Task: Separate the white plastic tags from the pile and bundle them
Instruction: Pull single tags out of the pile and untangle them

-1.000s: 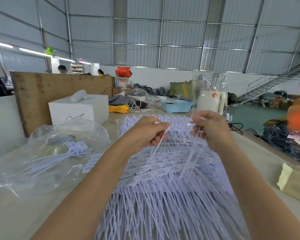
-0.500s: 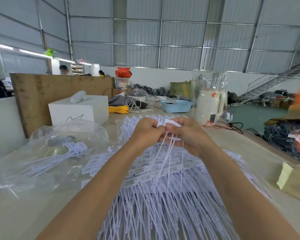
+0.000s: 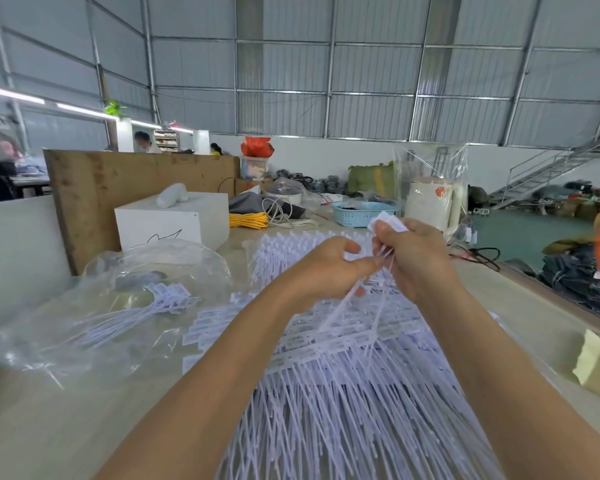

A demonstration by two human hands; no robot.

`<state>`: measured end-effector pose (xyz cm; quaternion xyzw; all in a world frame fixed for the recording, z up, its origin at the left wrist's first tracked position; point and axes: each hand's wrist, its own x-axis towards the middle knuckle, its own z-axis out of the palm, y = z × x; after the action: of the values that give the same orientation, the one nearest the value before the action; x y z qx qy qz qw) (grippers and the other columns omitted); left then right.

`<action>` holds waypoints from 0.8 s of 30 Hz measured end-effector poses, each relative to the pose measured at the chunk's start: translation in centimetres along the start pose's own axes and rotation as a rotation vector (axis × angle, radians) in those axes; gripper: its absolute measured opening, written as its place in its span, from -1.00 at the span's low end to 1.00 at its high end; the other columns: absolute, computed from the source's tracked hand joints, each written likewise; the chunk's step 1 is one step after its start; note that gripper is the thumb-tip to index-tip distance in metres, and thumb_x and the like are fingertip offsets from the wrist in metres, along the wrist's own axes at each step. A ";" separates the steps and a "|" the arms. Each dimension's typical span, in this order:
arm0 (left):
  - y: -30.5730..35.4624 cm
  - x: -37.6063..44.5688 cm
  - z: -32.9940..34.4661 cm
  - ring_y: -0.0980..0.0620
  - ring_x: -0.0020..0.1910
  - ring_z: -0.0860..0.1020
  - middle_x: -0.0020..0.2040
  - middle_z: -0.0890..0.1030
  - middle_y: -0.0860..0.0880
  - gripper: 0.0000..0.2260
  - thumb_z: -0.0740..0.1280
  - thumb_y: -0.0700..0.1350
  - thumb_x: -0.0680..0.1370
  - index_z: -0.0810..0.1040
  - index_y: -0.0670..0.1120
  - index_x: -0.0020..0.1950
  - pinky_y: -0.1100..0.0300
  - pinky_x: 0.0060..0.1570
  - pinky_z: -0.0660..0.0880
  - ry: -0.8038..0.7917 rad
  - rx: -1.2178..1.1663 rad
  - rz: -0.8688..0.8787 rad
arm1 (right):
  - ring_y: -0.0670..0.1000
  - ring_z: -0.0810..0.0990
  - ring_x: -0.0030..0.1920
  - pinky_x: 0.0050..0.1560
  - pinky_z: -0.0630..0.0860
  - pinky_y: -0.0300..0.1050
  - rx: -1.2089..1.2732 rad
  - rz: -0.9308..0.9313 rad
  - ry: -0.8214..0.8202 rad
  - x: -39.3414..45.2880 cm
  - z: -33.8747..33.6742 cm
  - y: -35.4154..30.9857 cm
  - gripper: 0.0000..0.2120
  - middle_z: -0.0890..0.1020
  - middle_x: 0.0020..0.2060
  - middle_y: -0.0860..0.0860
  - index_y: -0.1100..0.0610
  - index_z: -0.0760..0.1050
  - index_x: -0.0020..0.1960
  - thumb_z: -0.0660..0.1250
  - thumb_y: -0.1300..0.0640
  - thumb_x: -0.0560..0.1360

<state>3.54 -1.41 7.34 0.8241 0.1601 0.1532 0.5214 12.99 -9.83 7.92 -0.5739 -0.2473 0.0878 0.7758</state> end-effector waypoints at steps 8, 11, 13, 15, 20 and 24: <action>0.6 -1.0 0.3 0.15 -0.44 0.55 -0.19 0.58 -0.03 -0.70 0.26 -0.15 0.60 0.35 -0.16 0.31 0.21 -0.33 0.56 0.086 -0.086 0.222 | 0.00 0.29 -0.49 -0.58 0.25 -0.37 0.058 0.024 0.116 0.5 3.2 -2.3 -0.91 0.35 -0.44 0.08 0.25 0.44 -0.04 0.28 0.22 0.54; -0.6 -1.4 -1.7 0.08 -0.42 0.47 -0.28 0.54 -0.01 -0.74 0.22 -0.21 0.61 0.48 -0.17 0.30 0.22 -0.41 0.44 0.292 0.073 0.305 | -0.01 0.32 -0.47 -0.51 0.25 -0.28 0.139 0.036 0.033 0.5 6.6 -1.7 -0.91 0.37 -0.43 0.06 0.25 0.41 0.02 0.26 0.23 0.56; -1.9 -1.9 -3.9 0.06 -0.31 0.50 -0.26 0.55 0.00 -0.73 0.20 -0.24 0.61 0.53 -0.14 0.28 0.26 -0.36 0.45 0.397 0.212 0.308 | 0.01 0.36 -0.43 -0.43 0.30 -0.17 0.161 0.067 -0.034 0.4 9.1 -0.3 -0.82 0.41 -0.41 0.09 0.27 0.40 0.13 0.27 0.24 0.56; -3.7 -2.8 -6.8 0.10 -0.30 0.49 -0.21 0.56 -0.04 -0.72 0.20 -0.27 0.59 0.56 -0.12 0.25 0.45 -0.42 0.39 0.460 0.322 0.267 | 0.06 0.40 -0.38 -0.37 0.37 -0.09 0.056 0.113 -0.142 0.0 11.3 1.5 -0.73 0.47 -0.37 0.15 0.36 0.44 0.17 0.29 0.21 0.55; -10.5 -5.0 -15.6 -0.15 0.03 0.57 0.02 0.64 -0.20 -0.76 0.21 -0.34 0.52 0.63 -0.22 0.08 0.18 0.05 0.46 0.682 0.491 -0.073 | 0.11 0.56 -0.08 -0.18 0.50 -0.07 -0.349 0.073 -0.477 -1.6 15.9 7.2 -0.75 0.50 0.00 0.06 0.16 0.37 0.15 0.29 0.07 0.55; -15.6 -5.8 -19.4 -0.10 0.17 0.53 0.15 0.61 -0.11 -0.74 0.22 -0.33 0.51 0.63 -0.16 0.10 0.16 0.13 0.40 0.697 0.665 -0.293 | 0.21 0.56 -0.05 -0.01 0.51 0.02 -0.940 -0.224 -0.851 -3.0 17.9 9.9 -0.73 0.60 -0.08 0.22 0.37 0.50 -0.01 0.19 0.15 0.58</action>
<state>-11.44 18.16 0.60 0.8142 0.4789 0.2852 0.1623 3.12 7.30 1.77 -0.7384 -0.6038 0.1085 0.2801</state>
